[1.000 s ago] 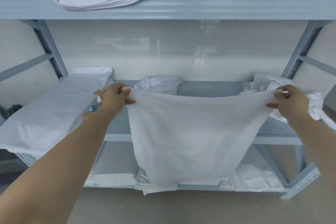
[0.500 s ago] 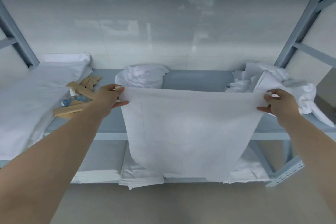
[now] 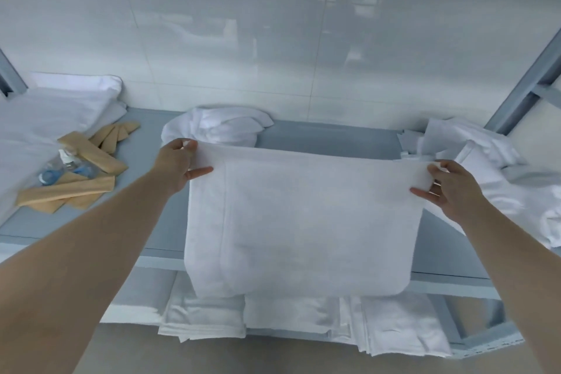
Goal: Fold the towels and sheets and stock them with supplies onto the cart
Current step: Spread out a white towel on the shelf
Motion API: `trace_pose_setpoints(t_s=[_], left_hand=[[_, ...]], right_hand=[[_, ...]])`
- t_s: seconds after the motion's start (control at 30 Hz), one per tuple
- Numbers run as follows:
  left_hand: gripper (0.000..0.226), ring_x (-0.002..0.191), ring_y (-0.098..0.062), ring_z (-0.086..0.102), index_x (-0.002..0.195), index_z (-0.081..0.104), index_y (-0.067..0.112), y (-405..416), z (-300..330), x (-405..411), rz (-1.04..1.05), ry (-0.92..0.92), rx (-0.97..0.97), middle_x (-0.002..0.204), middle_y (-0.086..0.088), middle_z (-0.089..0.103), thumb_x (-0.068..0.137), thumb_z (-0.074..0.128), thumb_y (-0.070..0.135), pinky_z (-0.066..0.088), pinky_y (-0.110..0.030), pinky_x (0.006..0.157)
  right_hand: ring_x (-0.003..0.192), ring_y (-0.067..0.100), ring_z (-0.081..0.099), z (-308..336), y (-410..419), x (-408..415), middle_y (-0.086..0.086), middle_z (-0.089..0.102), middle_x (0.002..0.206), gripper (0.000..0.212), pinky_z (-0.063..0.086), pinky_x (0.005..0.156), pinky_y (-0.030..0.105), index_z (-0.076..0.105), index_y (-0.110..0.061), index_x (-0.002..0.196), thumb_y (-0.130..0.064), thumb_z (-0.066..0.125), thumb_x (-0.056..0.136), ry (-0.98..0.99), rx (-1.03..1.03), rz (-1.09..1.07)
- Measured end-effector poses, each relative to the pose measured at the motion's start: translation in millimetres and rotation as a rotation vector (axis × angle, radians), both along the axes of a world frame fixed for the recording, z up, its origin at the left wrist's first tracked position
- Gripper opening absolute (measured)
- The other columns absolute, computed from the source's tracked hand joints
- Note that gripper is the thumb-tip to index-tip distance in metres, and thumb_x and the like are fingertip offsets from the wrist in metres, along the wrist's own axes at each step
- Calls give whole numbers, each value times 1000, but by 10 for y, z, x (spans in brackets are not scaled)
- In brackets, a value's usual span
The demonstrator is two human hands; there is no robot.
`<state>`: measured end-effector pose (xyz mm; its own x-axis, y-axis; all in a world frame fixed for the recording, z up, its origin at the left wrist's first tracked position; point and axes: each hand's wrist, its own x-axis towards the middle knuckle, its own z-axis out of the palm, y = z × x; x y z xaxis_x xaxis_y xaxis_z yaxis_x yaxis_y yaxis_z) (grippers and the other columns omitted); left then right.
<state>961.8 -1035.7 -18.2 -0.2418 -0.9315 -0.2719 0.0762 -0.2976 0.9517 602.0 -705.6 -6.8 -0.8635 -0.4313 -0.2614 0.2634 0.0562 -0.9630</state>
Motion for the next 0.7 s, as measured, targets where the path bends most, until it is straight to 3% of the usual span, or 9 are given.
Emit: trace_pose_setpoints(t_s=[0.13, 0.27, 0.4, 0.5, 0.57, 0.6, 0.67, 0.7], left_hand=[[21, 77, -16, 45, 81, 57, 13, -328, -247, -217, -15, -50, -16, 91, -2, 41, 100, 50, 16, 56, -53, 80], [20, 101, -26, 47, 82, 59, 13, -690, -709, -500, -16, -89, -26, 110, -8, 43, 100, 51, 17, 59, -46, 58], [22, 94, -25, 45, 79, 59, 15, -956, -1255, -759, 4, -96, -40, 106, -8, 40, 99, 51, 14, 59, -42, 54], [25, 78, -18, 49, 75, 56, 15, -1069, -1576, -863, 26, -85, -70, 97, -5, 41, 99, 48, 12, 59, -31, 53], [18, 78, -17, 55, 83, 56, 14, -1109, -1679, -897, 34, -76, -108, 102, -7, 45, 100, 50, 17, 60, -29, 62], [11, 85, -18, 58, 92, 56, 14, -1114, -1702, -904, 25, -79, -139, 110, -9, 49, 100, 51, 19, 60, -32, 69], [21, 107, -23, 55, 116, 53, 15, -1101, -1721, -893, 5, -273, -325, 128, -10, 50, 98, 54, 24, 54, -41, 87], [30, 116, -24, 51, 125, 50, 16, -1060, -1719, -889, -4, -428, -483, 133, -9, 49, 97, 55, 25, 48, -41, 96]], right_hand=[[77, 29, 59, -289, -386, -295, 7, 52, 82, 22, 54, 76, 47, 53, -16, 78, -11, 52, 98, 51, 50, 10], [77, 29, 43, -819, -822, -641, 11, 40, 76, 20, 52, 78, 50, 53, -16, 79, -11, 51, 98, 74, 73, 13], [58, 19, 38, -1336, -1126, -858, 8, 34, 68, 22, 59, 64, 46, 52, -18, 77, -12, 52, 98, 108, 98, 2], [57, 17, 37, -1635, -1276, -953, 8, 35, 71, 17, 60, 59, 39, 53, -16, 82, -12, 52, 98, 145, 144, -41], [62, 17, 44, -1742, -1334, -994, 10, 41, 79, 7, 59, 56, 30, 58, -9, 101, -8, 52, 97, 158, 150, -93], [68, 18, 49, -1764, -1354, -1005, 13, 48, 88, 19, 60, 60, 29, 56, -7, 114, -6, 52, 96, 149, 143, -103], [89, 24, 56, -1762, -1380, -995, 19, 53, 118, 38, 58, 80, 36, 49, -12, 131, -8, 56, 94, 179, 163, -83], [101, 26, 55, -1744, -1391, -959, 18, 51, 129, 44, 52, 89, 40, 46, -16, 135, -12, 58, 93, 294, 262, -81]])
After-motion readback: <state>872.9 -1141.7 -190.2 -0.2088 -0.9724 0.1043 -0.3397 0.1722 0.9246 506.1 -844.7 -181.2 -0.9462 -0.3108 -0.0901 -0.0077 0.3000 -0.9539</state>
